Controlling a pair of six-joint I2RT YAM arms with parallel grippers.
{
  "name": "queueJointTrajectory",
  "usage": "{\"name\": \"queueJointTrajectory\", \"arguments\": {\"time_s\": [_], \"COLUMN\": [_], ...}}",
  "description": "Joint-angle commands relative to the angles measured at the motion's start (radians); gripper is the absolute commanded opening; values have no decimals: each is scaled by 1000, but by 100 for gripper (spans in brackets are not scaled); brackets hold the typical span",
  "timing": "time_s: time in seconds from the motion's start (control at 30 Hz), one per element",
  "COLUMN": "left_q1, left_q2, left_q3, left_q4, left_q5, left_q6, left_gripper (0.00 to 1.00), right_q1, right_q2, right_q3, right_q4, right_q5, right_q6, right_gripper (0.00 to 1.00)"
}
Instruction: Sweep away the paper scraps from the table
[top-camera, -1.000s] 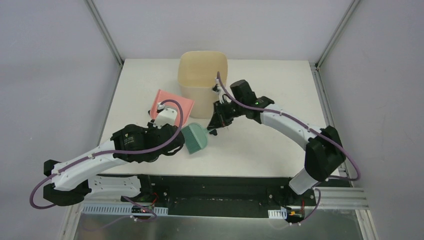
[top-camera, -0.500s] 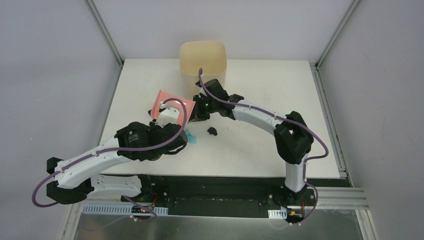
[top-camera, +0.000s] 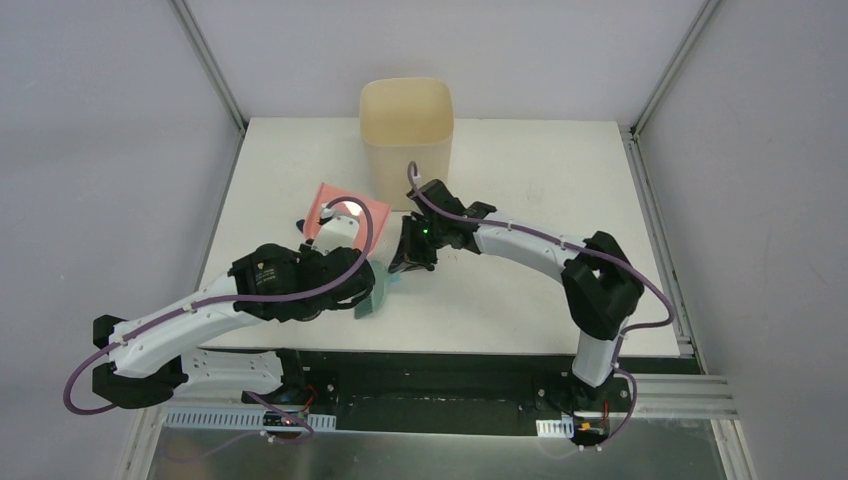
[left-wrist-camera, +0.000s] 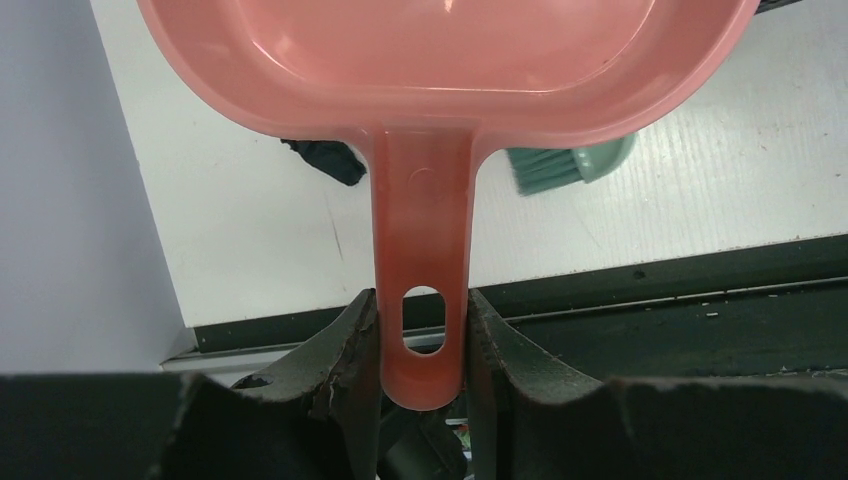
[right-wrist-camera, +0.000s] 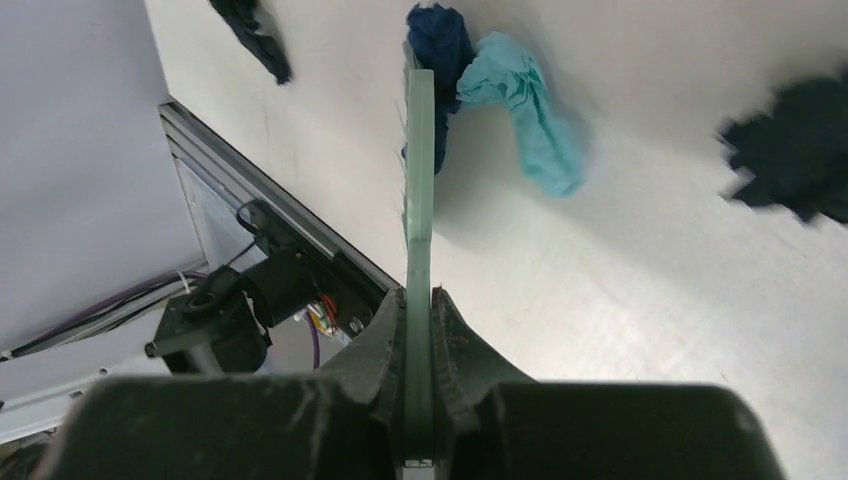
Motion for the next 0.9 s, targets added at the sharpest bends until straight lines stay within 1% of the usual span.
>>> {"name": "queueJointTrajectory", "arguments": {"time_s": [0.0, 0.1, 0.13, 0.17, 0.23, 0.37, 0.4, 0.43, 0.5, 0.6, 0.73, 0.8, 0.87], "left_q1": [11, 11, 10, 10, 10, 11, 11, 10, 11, 10, 11, 10, 11], "left_q2": [-2, -2, -3, -5, -5, 0, 1, 3, 5, 8, 9, 4, 3], "left_q3": [26, 24, 23, 21, 18, 34, 38, 42, 47, 52, 65, 62, 63], "left_q4": [37, 42, 48, 57, 71, 80, 82, 83, 85, 75, 50, 52, 50], "left_q5": [24, 37, 42, 47, 48, 24, 19, 16, 13, 21, 27, 33, 46], "left_q6": [12, 15, 17, 23, 38, 65, 72, 77, 80, 72, 41, 29, 18], "left_gripper": [17, 17, 17, 17, 17, 18, 18, 18, 18, 18, 18, 18, 18], "right_q1": [-114, -226, -257, -289, -342, -398, -396, -386, -336, -284, -216, -182, -143], "right_q2": [-162, -211, -229, -250, -285, -345, -371, -415, -442, -423, -338, -304, -261], "right_q3": [-121, -187, -196, -204, -198, -171, -185, -205, -200, -173, -72, -59, -31], "right_q4": [-70, -90, -113, -132, -185, -273, -247, -182, -145, -63, -21, 53, 97], "right_q5": [11, 11, 240, 391, 386, 176, 127, 91, 84, 70, 70, 77, 121], "right_q6": [21, 21, 53, -49, -124, -251, -259, -257, -257, -245, -245, -219, -205], "right_gripper": [0, 0, 0, 0, 0, 0, 0, 0, 0, 0, 0, 0, 0]}}
